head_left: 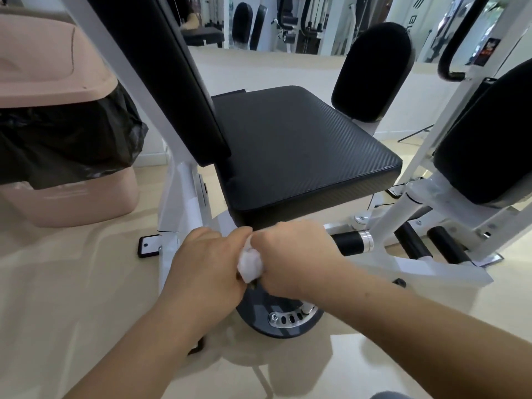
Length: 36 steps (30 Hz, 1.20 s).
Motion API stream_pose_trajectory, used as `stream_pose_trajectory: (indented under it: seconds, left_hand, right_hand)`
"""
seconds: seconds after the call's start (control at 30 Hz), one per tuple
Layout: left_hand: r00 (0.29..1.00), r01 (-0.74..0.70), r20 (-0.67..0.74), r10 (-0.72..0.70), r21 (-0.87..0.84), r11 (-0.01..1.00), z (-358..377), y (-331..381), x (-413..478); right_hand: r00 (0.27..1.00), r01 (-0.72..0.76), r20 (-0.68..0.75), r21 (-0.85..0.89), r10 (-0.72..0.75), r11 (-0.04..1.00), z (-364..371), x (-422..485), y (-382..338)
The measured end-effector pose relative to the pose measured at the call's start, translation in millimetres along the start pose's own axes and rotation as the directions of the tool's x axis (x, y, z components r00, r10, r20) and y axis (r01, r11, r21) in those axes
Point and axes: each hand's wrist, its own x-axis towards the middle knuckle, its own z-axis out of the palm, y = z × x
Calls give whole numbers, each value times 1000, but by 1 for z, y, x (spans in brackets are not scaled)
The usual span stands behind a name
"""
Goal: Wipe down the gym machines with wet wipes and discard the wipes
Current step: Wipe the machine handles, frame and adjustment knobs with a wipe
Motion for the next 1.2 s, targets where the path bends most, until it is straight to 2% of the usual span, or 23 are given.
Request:
stream_pose_trajectory:
  seconds: [0.07, 0.17, 0.23, 0.33, 0.5, 0.6, 0.7, 0.83, 0.93, 1.0, 1.07, 1.1, 1.17, 1.2]
  left_hand:
    - [1000, 0, -12, 0, -2, 1000, -1, -1, -1]
    - [1000, -13, -22, 13, 5, 1000, -2, 0, -2]
    - [999, -30, -30, 30, -10, 1000, -3, 2, -2]
    - [999, -7, -42, 7, 3, 1000, -1, 3, 0]
    - [1000, 4, 2, -4, -8, 1000, -3, 3, 0]
    - [1000, 0, -10, 0, 6, 1000, -7, 3, -1]
    - [999, 37, 30, -37, 9, 999, -14, 4, -3]
    - [995, 50, 82, -52, 20, 999, -22, 7, -3]
    - [993, 37, 115, -38, 13, 999, -27, 11, -4]
    - [991, 31, 131, -33, 15, 999, -31, 16, -10]
    - [997, -15, 73, 14, 17, 1000, -35, 23, -17]
    - [997, -75, -19, 75, 4, 997, -35, 31, -21]
    - [945, -255, -235, 229, -83, 963, -33, 58, -29]
    - [911, -358, -269, 313, -136, 924, -25, 71, -34]
  right_hand:
    - [997, -23, 74, -2, 23, 1000, -4, -6, 24]
    - [956, -183, 225, -52, 190, 982, -13, -17, 58]
    - [928, -253, 260, -83, 266, 964, -16, -22, 66]
    - [957, -212, 180, -111, 230, 971, -13, -15, 44]
    - [987, -114, 123, 54, 107, 992, -3, 8, -14]
    - [1000, 4, 10, 12, -4, 1000, 3, 5, -6]
    - [999, 42, -30, 16, -41, 999, 3, -3, 15]
    - [999, -23, -48, -41, 21, 999, 4, -18, 46]
    - [984, -161, -86, -98, 153, 982, 13, -37, 80]
    - [950, -293, -124, -49, 285, 955, 19, -54, 106]
    - [878, -465, -74, 98, 473, 880, 29, -73, 125]
    - [834, -534, 6, 264, 552, 803, 37, -83, 129]
    - [774, -562, 198, 651, 601, 510, 51, -100, 123]
    - [753, -535, 267, 780, 601, 325, 57, -106, 115]
